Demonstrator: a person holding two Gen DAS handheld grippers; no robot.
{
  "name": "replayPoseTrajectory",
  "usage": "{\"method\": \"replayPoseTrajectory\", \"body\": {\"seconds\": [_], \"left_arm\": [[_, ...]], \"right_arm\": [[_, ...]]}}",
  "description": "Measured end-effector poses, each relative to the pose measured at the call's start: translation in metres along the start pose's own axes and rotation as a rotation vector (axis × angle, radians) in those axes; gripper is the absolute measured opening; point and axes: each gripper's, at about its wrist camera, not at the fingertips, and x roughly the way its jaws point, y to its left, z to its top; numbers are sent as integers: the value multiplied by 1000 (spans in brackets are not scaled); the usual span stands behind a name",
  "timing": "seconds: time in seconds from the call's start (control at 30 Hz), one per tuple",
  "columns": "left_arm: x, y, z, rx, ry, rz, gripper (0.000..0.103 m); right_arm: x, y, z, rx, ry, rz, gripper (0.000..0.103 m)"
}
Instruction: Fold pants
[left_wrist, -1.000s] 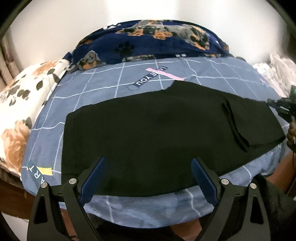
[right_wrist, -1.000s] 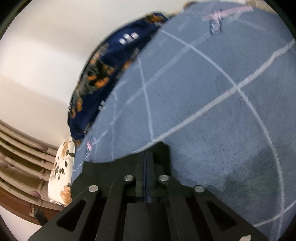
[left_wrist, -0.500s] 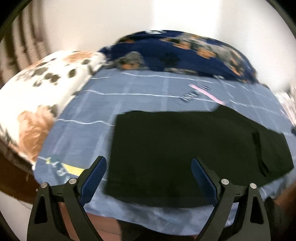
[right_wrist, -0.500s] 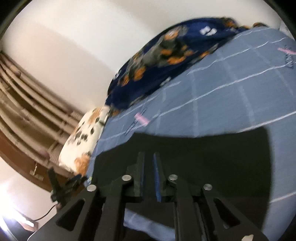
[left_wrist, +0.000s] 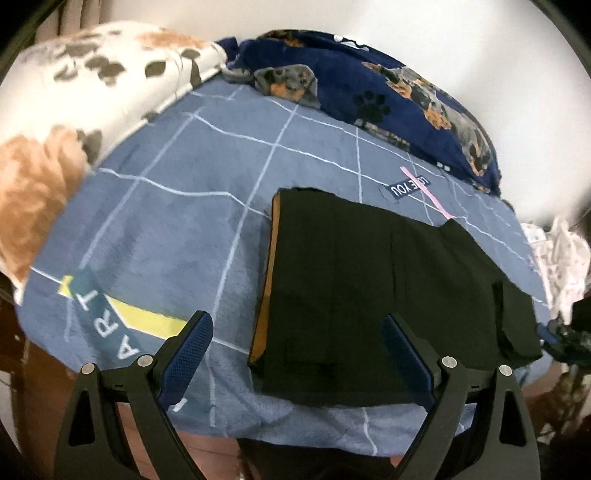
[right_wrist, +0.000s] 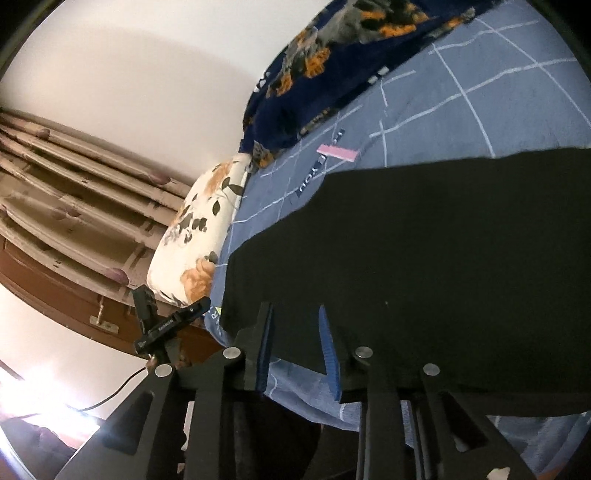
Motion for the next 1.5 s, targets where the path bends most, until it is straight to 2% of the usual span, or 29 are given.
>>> {"method": "replayPoseTrajectory", "body": {"seconds": [0.13, 0.23, 0.4, 0.5, 0.8, 1.03, 1.17, 1.3, 1.37, 1.5], "left_arm": [[8, -6, 1, 43, 23, -53, 92], [15, -15, 2, 108, 30, 7, 92], [16, -24, 2, 190, -10, 132, 92], [16, -27, 2, 221, -28, 180, 92], [22, -31, 0, 274, -18, 224, 92], [32, -33, -2, 292, 13, 223, 92], [37, -32, -4, 291, 37, 206, 92], [44, -30, -5, 286, 78, 154, 92], [48, -28, -5, 277, 102, 112, 92], [55, -17, -4, 237, 175, -47, 92]], "right_arm": [[1, -5, -4, 17, 7, -3, 27], [5, -6, -3, 19, 16, -7, 27], [7, -5, -5, 12, 26, -17, 29], [10, -3, -5, 15, 31, -13, 31], [22, 2, -9, -5, 57, -17, 31], [24, 2, -9, 1, 64, -22, 34], [25, -1, -10, 7, 62, -23, 36], [26, -1, -12, 10, 65, -24, 37], [26, -1, -12, 11, 67, -25, 38], [25, -4, -11, 22, 68, -27, 41]]}}
